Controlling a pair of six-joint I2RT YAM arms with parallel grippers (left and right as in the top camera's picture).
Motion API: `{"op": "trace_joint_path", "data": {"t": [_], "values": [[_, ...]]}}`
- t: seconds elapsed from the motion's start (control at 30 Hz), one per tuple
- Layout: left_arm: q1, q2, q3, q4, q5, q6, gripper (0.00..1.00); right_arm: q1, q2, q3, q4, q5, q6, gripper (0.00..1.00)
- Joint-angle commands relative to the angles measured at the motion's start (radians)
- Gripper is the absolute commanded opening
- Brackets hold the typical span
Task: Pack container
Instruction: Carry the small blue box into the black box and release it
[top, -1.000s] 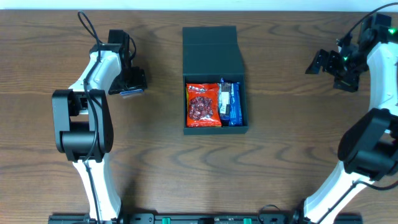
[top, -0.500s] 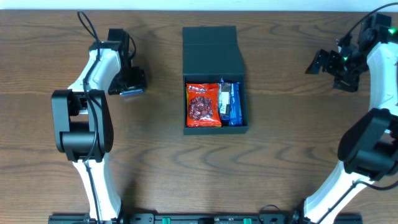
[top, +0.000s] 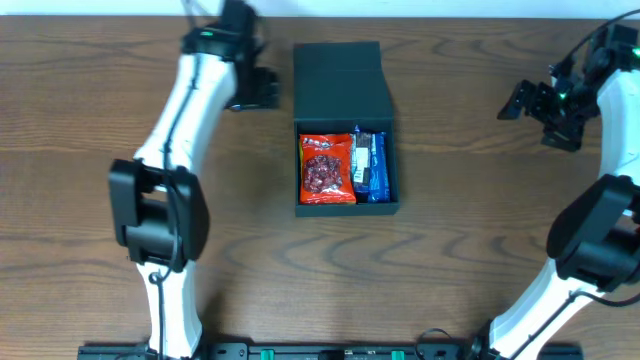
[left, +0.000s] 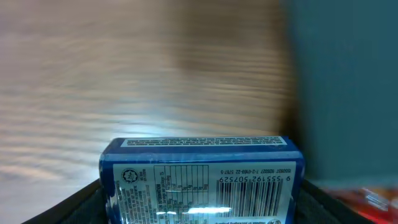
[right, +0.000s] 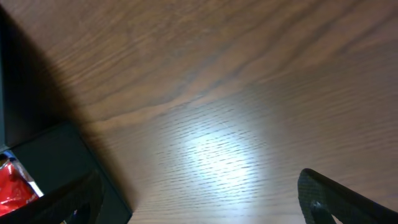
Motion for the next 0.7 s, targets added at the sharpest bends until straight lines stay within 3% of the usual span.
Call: {"op": "trace_joint_path", "data": {"t": [0.0, 0.13, 0.33, 0.47, 0.67], "values": [[-0.114, -0.049, 0.042, -0.006, 0.002, 0.048, 0.24, -0.024, 0.003, 0.017, -0.008, -0.007, 0.008, 0.99], [-0.239, -0.049, 0.042, -0.014, -0.001, 0.023, 0.24, -0.027, 0.003, 0.017, -0.018, -0.006, -0.015, 0.99], [-0.39, -0.048, 0.041, -0.022, -0.037, -0.155, 0.23, -0.027, 0.003, 0.017, -0.018, -0.007, -0.023, 0.99], [-0.435, -0.048, 0.022, -0.007, -0.054, -0.283, 0.24, -0.027, 0.003, 0.017, -0.018, -0.007, -0.026, 0.99], [-0.447, -0.039, -0.067, 0.099, -0.027, -0.334, 0.27, -0.027, 0.003, 0.017, -0.014, -0.008, -0.026, 0.99]]}}
